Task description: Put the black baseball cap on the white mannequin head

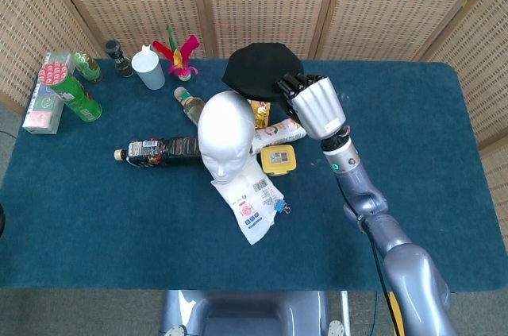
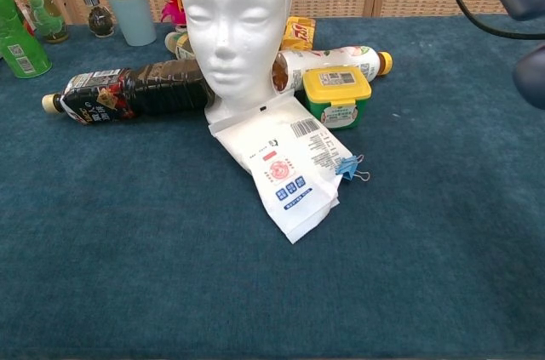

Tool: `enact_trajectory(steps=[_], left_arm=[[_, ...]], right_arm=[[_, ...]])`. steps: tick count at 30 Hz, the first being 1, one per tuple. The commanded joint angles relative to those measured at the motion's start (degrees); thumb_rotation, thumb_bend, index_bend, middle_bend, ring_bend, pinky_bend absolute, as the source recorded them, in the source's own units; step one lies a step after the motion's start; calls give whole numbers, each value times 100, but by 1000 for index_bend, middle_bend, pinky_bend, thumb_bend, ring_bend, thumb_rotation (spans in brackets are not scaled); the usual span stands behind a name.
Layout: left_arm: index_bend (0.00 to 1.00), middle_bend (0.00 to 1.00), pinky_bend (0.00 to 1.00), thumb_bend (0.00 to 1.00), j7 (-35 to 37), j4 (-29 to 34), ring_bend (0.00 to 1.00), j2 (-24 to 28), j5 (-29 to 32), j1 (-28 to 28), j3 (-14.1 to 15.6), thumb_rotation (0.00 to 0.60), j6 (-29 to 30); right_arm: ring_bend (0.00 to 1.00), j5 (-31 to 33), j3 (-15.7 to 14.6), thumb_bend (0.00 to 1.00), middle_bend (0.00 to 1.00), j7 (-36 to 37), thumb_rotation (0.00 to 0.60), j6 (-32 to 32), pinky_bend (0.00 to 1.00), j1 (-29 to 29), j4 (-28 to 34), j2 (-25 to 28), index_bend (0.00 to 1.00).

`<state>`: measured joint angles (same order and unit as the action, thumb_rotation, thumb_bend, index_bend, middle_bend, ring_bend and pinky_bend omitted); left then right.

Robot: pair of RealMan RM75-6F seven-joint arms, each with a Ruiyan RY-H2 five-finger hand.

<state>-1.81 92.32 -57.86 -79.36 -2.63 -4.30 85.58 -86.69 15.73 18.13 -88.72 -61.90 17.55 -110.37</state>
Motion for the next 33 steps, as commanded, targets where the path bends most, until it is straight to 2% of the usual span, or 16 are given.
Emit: enact_trajectory(steps=[1,15,24,30,33], left_arm=[[631,488,388,300,11,-13,374,-3,-4,-1,4,600,-11],[631,488,388,300,93,-111,374,-33,38,24,21,600,-67],[632,488,388,300,108,-129,374,-45,49,31,19,600,-77],[631,488,388,301,94,-135,374,-70,53,2,22,600,-141],[631,488,388,300,66,-115,373,-87,-10,-44,15,600,-156]], right_arm=[[732,-65,-96,498,615,-65,600,6,867,-51,-35,-53,611],[728,142,-45,492,615,-311,600,184,851,-258,-210,-201,611],[727,349,9,492,614,-369,600,528,850,-242,-435,-180,611],[727,407,23,492,614,-303,600,408,849,-229,-423,-152,611],[727,311,-76,491,614,-363,600,198,848,-254,-357,-186,611]])
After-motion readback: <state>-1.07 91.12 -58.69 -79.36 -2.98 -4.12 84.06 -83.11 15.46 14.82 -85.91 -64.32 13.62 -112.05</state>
